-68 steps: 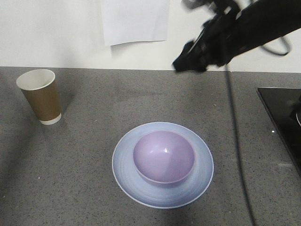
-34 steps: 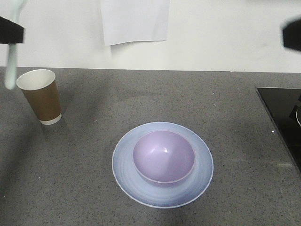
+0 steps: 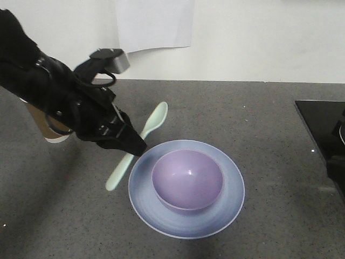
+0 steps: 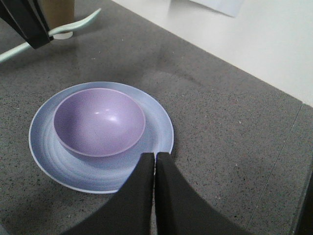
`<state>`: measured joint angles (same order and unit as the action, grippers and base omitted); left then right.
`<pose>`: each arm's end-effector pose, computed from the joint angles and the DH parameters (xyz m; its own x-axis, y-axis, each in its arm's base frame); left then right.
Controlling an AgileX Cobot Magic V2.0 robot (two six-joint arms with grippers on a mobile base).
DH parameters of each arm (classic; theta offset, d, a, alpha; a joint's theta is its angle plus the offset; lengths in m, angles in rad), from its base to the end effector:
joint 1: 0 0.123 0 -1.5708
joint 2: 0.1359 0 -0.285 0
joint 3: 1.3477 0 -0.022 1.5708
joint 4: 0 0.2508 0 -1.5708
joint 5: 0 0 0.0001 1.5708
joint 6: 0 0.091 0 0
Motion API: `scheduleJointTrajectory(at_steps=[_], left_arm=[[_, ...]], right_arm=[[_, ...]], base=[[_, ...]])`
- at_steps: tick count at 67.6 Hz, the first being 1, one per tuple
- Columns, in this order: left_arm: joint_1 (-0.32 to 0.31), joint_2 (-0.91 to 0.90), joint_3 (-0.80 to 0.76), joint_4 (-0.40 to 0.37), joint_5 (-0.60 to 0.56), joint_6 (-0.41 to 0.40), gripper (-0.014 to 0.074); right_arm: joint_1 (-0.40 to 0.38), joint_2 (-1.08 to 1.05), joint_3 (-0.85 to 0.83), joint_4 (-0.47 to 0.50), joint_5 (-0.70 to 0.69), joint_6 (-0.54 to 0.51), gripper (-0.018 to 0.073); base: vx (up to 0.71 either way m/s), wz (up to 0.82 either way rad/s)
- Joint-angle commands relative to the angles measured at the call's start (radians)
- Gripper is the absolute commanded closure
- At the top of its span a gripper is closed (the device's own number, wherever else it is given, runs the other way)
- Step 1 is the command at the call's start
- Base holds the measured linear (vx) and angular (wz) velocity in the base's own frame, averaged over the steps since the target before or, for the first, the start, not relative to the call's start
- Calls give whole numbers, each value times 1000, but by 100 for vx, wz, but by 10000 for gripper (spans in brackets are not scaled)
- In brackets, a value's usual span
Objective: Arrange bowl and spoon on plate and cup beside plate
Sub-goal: 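Lower the spoon into the bowl with the left gripper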
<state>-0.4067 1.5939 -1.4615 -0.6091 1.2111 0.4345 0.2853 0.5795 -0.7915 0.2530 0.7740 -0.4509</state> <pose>0.2796 -0.1735 0.3438 -0.7355 0.4938 -0.4638 0.6728 0.6125 -0.4148 0.0899 0.0430 0.3651 -0.2964 -0.3587 -0.8851 -0.5249 0.8354 -0.1628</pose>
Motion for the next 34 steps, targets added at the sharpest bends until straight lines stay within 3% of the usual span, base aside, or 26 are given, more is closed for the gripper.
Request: scheduleJointTrajectory(at_steps=[1,14,34], left_arm=[[-55,10,-23,-41,-62,-19,604],[-138,94,-24,-21,-85,-21,604],[-148,126,-32,-21,-133,-47,603]], right_arm=[[-5,3,-1,5,-89,4,565],[-5,3,2,-3,-96,5,565],[-5,6,8,-3,-96,7,565]], base=[[0,0],[0,0],[0,0]])
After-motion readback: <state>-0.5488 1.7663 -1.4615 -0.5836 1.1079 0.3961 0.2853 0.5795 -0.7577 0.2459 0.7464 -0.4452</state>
